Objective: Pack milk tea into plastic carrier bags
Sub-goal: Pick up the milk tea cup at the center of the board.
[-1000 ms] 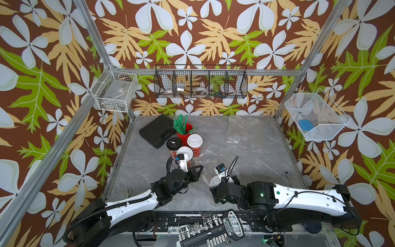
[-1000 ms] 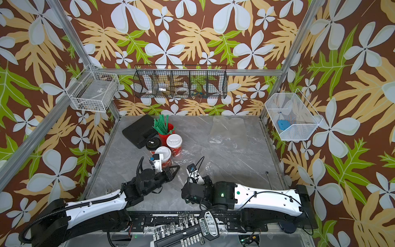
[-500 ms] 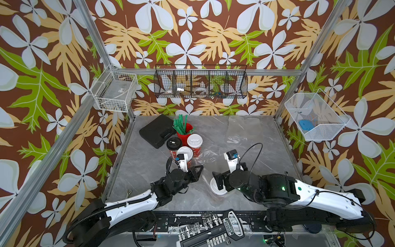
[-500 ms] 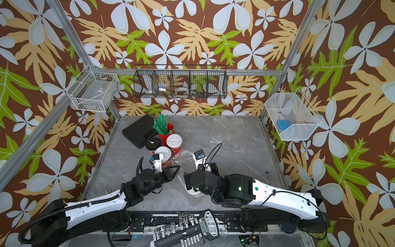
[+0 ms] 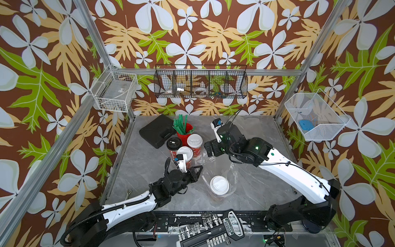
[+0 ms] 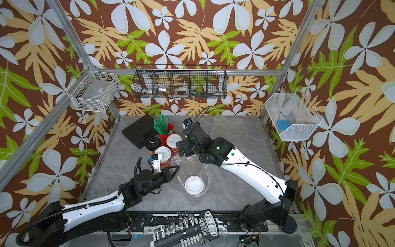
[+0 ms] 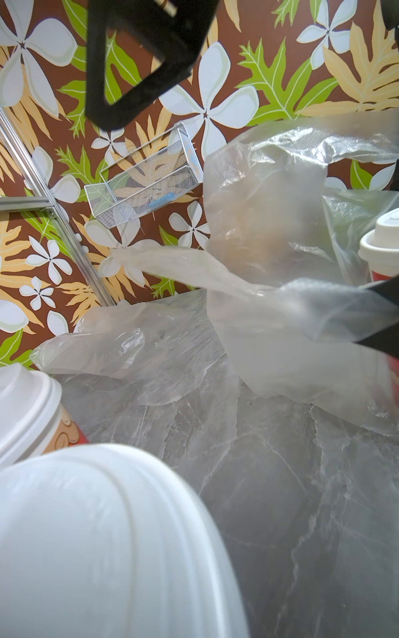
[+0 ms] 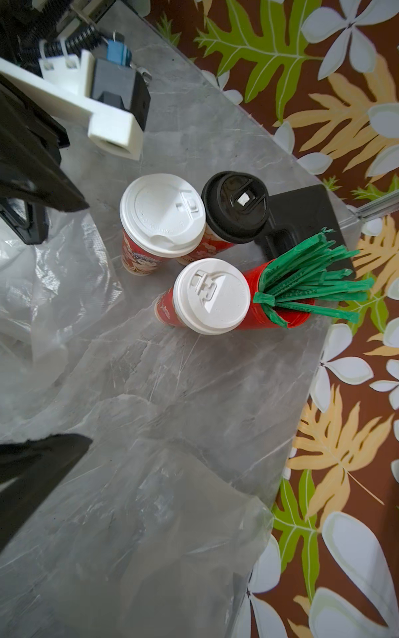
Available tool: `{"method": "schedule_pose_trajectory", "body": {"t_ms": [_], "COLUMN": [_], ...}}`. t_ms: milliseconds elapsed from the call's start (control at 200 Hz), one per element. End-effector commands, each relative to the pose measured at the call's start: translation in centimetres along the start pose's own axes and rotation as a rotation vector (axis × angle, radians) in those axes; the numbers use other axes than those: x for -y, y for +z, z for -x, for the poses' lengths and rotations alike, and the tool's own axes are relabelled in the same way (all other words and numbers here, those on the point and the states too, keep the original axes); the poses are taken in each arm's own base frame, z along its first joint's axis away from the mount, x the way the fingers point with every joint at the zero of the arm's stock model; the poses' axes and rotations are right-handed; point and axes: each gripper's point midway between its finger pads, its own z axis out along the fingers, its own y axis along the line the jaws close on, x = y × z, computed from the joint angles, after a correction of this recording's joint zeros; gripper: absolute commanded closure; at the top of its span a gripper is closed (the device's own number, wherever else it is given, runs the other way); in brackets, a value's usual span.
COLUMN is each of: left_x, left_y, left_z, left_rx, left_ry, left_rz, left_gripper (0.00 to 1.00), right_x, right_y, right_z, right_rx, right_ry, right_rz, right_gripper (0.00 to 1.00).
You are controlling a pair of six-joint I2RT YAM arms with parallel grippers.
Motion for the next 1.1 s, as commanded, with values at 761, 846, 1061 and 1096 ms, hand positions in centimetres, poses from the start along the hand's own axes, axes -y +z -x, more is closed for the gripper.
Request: {"method": "schedule_pose_trajectory", "body": {"t_ms": [761, 846, 1061, 1096], "left_x": [-0.4, -0.4, -0.4, -0.4], "left_y": [-0.5, -0.5, -0.6, -0.7], "left_z": [0.4, 0.4, 0.4, 0.4], "left_rx": [0.021, 0.021, 0.022, 0.023], "left_ry": [0.021, 0.023, 0.016, 0.016], "left_rz": [0.025, 0.025, 0.023, 0.021], "left_gripper": [1.00, 1.00, 1.00, 1.00], "right_x": [-2.7, -2.6, -2.7, -2.6], "right_y": [13.2, 13.7, 15.1, 15.3], "right_z": [-0.4, 0.1, 0.7, 0.6], "right_rx": [-0.186, -0.175, -0.174, -0.178], "right_ry": [-0.045, -0.041, -0.046, -0.049], "right_rz": [0.054, 0.046, 0.030, 0.021], "right_gripper": [0.02, 0.02, 0.04, 0.05]}}
